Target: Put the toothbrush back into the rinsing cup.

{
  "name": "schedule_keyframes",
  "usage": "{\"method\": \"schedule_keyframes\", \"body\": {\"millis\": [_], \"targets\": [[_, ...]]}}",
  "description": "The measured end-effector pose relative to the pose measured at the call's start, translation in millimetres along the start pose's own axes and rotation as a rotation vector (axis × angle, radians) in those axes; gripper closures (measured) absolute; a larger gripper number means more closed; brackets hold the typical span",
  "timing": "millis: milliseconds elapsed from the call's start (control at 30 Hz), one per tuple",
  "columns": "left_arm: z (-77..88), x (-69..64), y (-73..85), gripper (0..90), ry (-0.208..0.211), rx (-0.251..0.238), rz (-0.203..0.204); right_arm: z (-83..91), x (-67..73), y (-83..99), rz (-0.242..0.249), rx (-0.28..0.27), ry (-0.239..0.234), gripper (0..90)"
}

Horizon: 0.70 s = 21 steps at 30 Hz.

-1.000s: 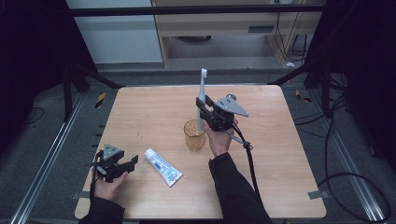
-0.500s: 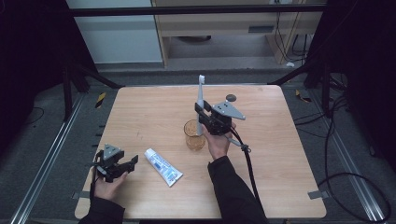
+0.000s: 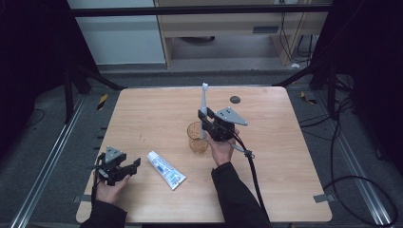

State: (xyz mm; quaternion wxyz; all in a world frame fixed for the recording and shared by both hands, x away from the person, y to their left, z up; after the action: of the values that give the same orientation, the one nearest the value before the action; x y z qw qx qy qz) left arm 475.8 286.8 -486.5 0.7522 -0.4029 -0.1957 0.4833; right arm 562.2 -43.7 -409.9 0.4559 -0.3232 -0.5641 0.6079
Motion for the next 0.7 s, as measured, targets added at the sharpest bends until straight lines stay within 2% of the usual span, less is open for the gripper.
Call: {"method": "schedule_keyframes", "body": {"millis": [400,700], "targets": [[-0.2,-0.1,0.0,36.7,0.000,0.000,-0.001,-0.9,-0.6,15.0,0.010,0.032,-0.001,67.3],[-0.2,-0.1,0.1,36.7,0.000,0.003,-0.003,-1.7,-1.6,29.9,0.035,0.090,-0.004,67.3]]}}
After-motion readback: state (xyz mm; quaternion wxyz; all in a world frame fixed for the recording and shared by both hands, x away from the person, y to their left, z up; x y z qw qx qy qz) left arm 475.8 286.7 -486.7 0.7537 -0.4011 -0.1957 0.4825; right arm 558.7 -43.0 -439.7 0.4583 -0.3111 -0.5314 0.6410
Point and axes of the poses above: each handheld gripper's, and its own axes: z roughly backward along the jaws, y roughly out of its underside, x roughly to its left, the point moved 3 cm from there along -z, roughly forward along the jaws, and after that the axes turned 9 degrees about y, right-handed, at the moved point
